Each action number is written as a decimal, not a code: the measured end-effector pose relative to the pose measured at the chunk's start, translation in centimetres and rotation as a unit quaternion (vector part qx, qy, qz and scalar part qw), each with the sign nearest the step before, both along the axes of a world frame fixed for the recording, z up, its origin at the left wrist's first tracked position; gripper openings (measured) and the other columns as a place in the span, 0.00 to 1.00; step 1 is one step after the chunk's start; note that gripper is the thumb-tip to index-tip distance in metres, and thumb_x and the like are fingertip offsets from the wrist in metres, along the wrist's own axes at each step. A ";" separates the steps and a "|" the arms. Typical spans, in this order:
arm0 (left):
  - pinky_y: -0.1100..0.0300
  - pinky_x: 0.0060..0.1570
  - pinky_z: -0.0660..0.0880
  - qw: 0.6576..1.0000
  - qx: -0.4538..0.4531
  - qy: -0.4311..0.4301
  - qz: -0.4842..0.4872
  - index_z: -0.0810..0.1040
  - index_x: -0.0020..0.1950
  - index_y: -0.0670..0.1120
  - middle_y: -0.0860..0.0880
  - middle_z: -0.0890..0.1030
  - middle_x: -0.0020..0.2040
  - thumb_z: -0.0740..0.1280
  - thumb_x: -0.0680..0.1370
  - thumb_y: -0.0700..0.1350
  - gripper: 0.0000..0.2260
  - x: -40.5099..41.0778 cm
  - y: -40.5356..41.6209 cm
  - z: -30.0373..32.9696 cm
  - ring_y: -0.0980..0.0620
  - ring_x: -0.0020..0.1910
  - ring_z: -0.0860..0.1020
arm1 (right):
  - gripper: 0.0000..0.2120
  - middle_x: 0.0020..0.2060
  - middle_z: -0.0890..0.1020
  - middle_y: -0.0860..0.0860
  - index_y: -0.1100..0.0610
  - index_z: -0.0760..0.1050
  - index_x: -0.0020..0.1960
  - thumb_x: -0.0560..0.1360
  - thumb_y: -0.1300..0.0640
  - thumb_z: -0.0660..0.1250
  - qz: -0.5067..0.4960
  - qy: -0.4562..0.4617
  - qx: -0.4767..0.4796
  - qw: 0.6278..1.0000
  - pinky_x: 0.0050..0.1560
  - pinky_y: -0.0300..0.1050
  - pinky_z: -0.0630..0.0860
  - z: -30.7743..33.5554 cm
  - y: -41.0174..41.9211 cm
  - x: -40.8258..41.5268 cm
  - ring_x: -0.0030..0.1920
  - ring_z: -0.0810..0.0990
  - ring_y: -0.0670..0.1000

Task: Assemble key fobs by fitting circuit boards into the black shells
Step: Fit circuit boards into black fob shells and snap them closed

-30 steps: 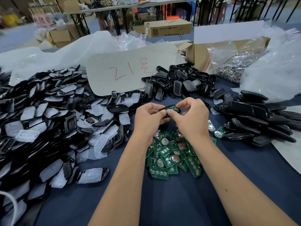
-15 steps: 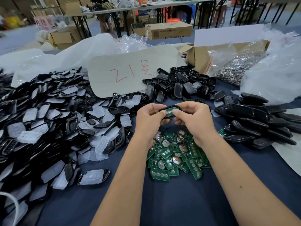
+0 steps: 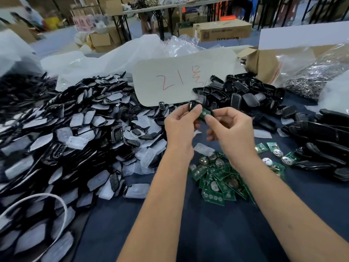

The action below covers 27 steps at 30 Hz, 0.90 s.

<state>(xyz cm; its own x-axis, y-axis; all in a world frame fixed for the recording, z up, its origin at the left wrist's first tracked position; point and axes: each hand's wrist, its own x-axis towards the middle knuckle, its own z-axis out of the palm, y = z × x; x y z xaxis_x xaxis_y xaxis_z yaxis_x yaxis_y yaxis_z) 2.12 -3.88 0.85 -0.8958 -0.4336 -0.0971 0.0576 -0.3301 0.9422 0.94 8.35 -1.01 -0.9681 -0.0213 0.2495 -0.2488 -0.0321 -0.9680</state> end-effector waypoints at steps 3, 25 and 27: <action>0.60 0.31 0.75 0.992 -0.117 -0.014 0.053 0.83 0.42 0.46 0.47 0.79 0.36 0.71 0.80 0.40 0.07 0.9 -4.0 1.2 0.52 0.33 0.76 | 0.03 0.38 0.85 0.46 0.52 0.82 0.49 0.77 0.59 0.74 0.010 0.060 0.100 0.993 0.36 0.47 0.81 0.0 -3.0 0.9 0.35 0.84 0.48; 0.58 0.31 0.81 0.950 -0.259 -0.113 0.133 0.83 0.45 0.49 0.46 0.82 0.43 0.70 0.79 0.37 0.08 7.4 -16.3 2.5 0.47 0.31 0.84 | 0.10 0.50 0.83 0.44 0.47 0.84 0.56 0.75 0.52 0.74 0.407 0.235 0.559 0.683 0.54 0.48 0.79 3.6 -11.1 7.2 0.52 0.80 0.51; 0.59 0.30 0.80 0.955 -0.246 -0.107 0.123 0.83 0.37 0.53 0.49 0.82 0.36 0.69 0.78 0.34 0.15 7.4 -15.8 2.7 0.44 0.33 0.85 | 0.09 0.50 0.82 0.44 0.47 0.85 0.56 0.77 0.52 0.73 0.414 0.222 0.546 0.694 0.56 0.48 0.78 3.6 -10.6 6.6 0.53 0.80 0.50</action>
<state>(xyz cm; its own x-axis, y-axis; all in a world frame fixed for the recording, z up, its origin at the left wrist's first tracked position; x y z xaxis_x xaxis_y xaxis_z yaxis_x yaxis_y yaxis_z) 9.50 -19.72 3.54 -0.7439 -0.6683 0.0041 -0.1343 0.1555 0.9787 7.59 -2.29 2.63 -0.3453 -0.9349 -0.0824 -0.8634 0.3508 -0.3626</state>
